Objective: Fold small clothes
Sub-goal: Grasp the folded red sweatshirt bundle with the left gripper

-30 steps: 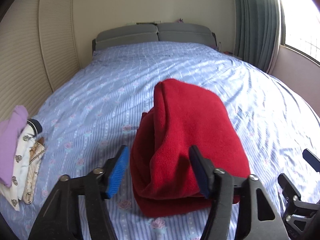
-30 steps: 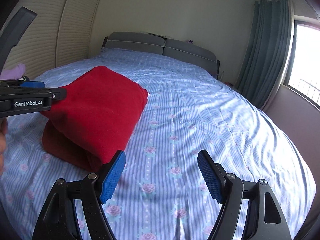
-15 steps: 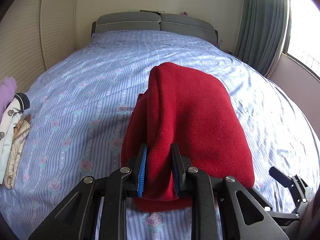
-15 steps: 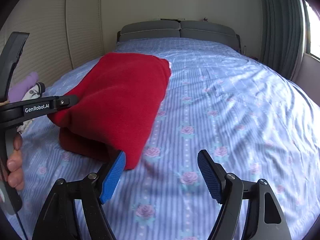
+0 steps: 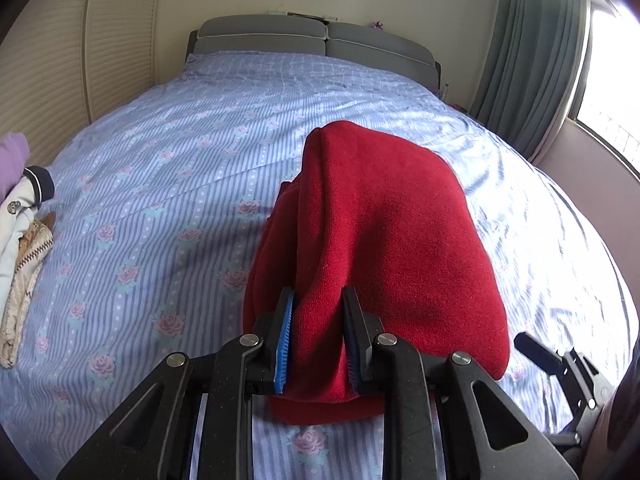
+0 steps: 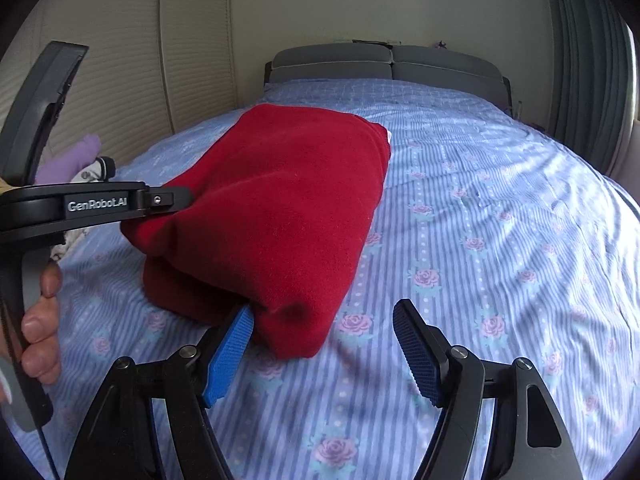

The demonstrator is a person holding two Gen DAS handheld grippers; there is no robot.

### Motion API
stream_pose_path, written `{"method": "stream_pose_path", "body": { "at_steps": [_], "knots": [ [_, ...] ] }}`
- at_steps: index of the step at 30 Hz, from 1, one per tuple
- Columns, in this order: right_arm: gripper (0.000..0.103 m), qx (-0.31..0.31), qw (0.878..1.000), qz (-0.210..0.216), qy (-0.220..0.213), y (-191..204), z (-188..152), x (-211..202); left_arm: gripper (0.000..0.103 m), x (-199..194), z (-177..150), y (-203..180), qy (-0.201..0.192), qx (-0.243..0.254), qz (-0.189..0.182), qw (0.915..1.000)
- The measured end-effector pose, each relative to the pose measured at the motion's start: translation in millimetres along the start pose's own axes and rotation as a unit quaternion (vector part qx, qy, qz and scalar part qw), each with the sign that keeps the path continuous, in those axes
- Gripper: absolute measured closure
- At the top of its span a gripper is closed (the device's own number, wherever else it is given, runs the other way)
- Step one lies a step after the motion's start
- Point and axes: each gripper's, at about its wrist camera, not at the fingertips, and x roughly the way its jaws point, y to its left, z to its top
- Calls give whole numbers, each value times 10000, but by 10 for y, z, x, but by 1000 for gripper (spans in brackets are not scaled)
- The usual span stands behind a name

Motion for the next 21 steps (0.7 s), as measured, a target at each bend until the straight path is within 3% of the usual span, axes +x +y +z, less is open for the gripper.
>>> {"method": "stream_pose_path", "body": {
  "at_steps": [4,7,11,14,18,21],
  "knots": [
    [32,494,9985,-22,235,-210,-4,93,73,77,-30,55,22,-84,-13,10000],
    [32,525,9976,-97,440,-254,-69,183,71,141,-115,19,-6,10,56,10000],
    [32,413,9985,48,345,-198,-22,62,70,-5,-124,-18,-258,3,117,9996],
    [32,244,9996,47,148,-188,25,-110,55,-160,-13,-10,-430,-69,131,9990],
    [32,370,9991,221,-61,-295,108,-302,54,-210,257,43,-529,-201,-130,9983],
    [31,513,9981,243,-218,-411,232,-395,55,-97,530,101,-307,-342,-536,9975]
  ]
}}
